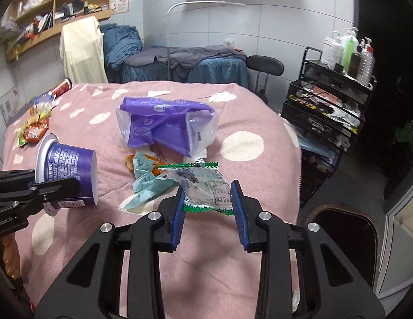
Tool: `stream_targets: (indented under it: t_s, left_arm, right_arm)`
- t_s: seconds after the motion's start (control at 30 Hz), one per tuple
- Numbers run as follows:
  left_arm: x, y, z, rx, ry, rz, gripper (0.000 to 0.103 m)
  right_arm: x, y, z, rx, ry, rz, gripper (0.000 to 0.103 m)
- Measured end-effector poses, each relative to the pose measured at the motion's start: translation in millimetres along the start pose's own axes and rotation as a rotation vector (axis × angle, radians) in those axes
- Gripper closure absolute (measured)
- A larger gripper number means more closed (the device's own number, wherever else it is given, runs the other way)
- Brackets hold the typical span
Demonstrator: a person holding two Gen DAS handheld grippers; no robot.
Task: Collect trash
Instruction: 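Grasp the yogurt cup rim with the left tool while the right tool grasps the clear wrapper, then carry both items to the bin and open the right tool over it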
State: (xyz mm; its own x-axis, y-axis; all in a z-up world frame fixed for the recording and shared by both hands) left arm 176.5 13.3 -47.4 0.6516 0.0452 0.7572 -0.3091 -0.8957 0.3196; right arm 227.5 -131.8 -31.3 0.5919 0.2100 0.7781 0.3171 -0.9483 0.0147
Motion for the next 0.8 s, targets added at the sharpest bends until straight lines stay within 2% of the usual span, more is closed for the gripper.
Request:
stream_targets:
  t_s: [0.17,0.37,0.8]
  left_arm:
    - [1,28,5,-0.044,0.002,0.034,0.095]
    - [1,66,16,-0.107,-0.013,0.086,0.095]
    - [-6,134,47,-0.218,-0.071,0.191,0.095]
  right_arm:
    - [-9,24,-27,-0.039,0.038,0.064,0.069]
    - [-29,61,-48,-0.105,0.044,0.157,0.069]
    - [-84,144,-74,-0.268,0.003,0.342,0.069]
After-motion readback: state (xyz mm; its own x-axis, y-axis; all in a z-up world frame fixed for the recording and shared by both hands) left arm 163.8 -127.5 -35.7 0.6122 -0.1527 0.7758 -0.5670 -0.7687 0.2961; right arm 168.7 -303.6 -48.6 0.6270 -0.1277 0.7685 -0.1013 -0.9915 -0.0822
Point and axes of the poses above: each gripper's, at about its wrist camera, not at the fingertips, and z roughly the way its jaws point, y to its right, x to its top, the point moved 4 cm from there along z, roughly the way its jaws point, and after that the axes turned 1 degree about -z, right-handed, at the moved point
